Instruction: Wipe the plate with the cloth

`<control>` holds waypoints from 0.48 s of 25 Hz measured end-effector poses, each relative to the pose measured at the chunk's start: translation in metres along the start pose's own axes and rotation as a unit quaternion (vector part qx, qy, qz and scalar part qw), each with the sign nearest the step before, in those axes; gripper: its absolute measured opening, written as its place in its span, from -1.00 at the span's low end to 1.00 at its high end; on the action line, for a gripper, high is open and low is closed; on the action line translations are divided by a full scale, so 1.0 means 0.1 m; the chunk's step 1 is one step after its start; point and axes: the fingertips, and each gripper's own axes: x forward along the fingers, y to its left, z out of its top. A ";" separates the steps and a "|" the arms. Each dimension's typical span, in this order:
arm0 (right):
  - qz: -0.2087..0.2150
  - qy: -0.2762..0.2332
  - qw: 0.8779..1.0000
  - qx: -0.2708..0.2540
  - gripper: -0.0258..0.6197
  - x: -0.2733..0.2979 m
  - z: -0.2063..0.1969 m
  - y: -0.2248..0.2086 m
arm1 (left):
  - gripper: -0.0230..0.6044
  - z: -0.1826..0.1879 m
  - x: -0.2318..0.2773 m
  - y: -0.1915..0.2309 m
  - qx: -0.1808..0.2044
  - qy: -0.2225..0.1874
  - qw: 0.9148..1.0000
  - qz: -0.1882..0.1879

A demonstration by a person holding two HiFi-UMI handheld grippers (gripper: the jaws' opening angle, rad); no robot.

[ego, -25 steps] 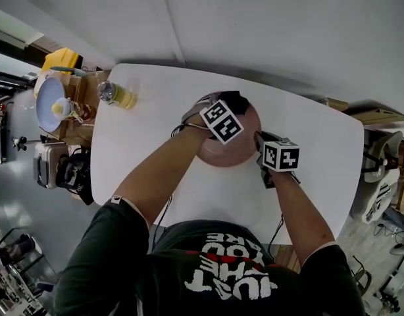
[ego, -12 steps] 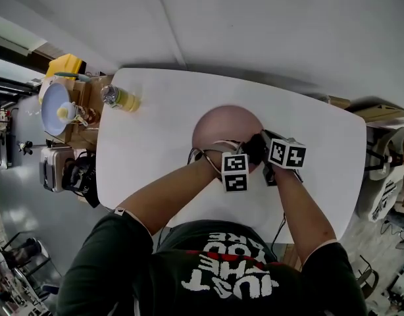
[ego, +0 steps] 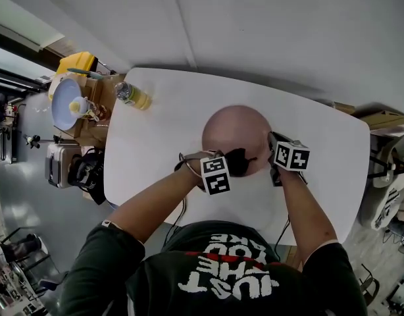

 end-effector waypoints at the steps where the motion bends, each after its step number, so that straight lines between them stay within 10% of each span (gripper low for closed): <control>1: 0.000 0.000 1.000 -0.004 -0.88 0.00 -0.01 0.01 | -0.77 -0.10 -0.04 0.08 -0.023 0.001 1.000 0.009; 12: -0.003 0.006 0.998 -0.065 -0.88 -0.03 -0.09 0.20 | -0.76 -0.53 -0.26 1.03 -0.213 -0.004 0.965 0.153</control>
